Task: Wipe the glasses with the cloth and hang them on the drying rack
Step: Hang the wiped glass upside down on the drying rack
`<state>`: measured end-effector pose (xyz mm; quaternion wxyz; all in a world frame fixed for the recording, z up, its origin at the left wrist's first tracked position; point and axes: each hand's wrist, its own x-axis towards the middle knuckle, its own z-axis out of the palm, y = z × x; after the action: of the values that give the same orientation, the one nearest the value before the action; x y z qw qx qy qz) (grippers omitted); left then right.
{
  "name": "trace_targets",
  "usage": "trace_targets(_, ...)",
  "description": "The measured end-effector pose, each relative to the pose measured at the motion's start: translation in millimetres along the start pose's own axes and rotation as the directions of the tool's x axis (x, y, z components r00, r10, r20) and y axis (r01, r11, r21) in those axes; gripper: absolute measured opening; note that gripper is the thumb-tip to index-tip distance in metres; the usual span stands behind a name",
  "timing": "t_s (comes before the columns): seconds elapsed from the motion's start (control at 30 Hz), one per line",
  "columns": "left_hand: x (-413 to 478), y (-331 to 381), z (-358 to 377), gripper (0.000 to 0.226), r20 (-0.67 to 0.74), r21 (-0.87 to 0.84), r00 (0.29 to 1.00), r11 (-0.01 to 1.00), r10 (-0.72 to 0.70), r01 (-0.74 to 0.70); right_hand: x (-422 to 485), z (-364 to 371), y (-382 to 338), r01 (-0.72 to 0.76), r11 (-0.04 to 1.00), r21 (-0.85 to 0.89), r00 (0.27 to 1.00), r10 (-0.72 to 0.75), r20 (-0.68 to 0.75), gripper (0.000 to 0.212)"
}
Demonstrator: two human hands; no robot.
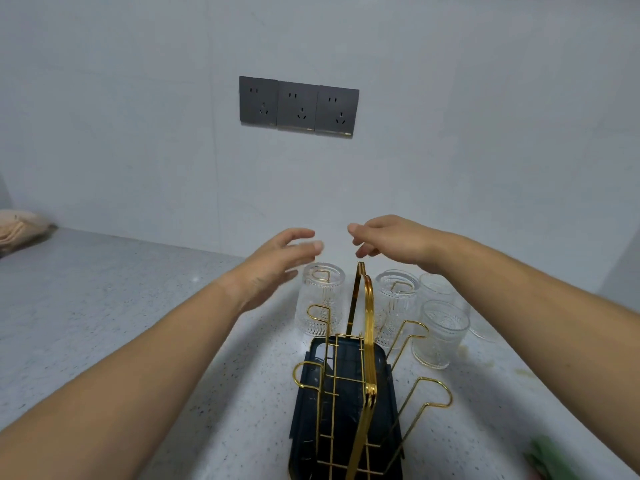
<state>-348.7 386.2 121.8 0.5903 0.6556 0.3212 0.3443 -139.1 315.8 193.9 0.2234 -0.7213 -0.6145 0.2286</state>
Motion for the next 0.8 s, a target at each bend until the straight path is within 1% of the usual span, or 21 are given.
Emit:
trace_targets(0.1, -3, 32, 18, 0.051, -0.093, 0.004, 0.992, 0.996, 0.086, -0.086, -17, -19, 11, 0.020, 0.997, 0.072, 0.995, -0.012, -0.104, 0.053)
trace_targets(0.23, -15, 74, 61, 0.041, -0.046, 0.144, 0.984, 0.976, 0.172, -0.164, -53, -51, 37, 0.030, 0.991, 0.129, 0.976, -0.001, -0.218, 0.048)
trace_targets(0.3, -22, 92, 89, 0.042, -0.005, 0.172, 0.982, 0.968, 0.187, -0.183, -75, -65, 54, 0.020, 0.990, 0.140, 0.967, 0.016, -0.254, 0.048)
trace_targets(0.4, -32, 115, 131, 0.047, 0.061, 0.160, 0.985, 0.973, 0.158, -0.166, -110, -86, 83, 0.006, 0.985, 0.170, 0.955, 0.045, -0.294, 0.047)
trace_targets(0.47, -38, 124, 159, 0.047, 0.071, 0.154, 0.987, 0.976, 0.144, -0.153, -129, -96, 103, -0.005, 0.979, 0.204, 0.945, 0.072, -0.318, 0.045)
trace_targets(0.63, -52, 114, 233, 0.043, -0.014, 0.117, 0.997, 0.990, 0.076, -0.074, -169, -107, 151, -0.060, 0.931, 0.360, 0.925, 0.187, -0.330, 0.044)
trace_targets(0.73, -55, 90, 271, 0.060, -0.055, 0.087, 0.998, 0.996, 0.032, -0.027, -185, -99, 176, -0.072, 0.900, 0.431, 0.926, 0.221, -0.306, 0.046)
trace_targets(0.8, -58, 67, 292, 0.067, -0.076, 0.058, 0.997, 0.998, 0.003, 0.001, -190, -92, 191, -0.082, 0.880, 0.468, 0.925, 0.242, -0.293, 0.047)
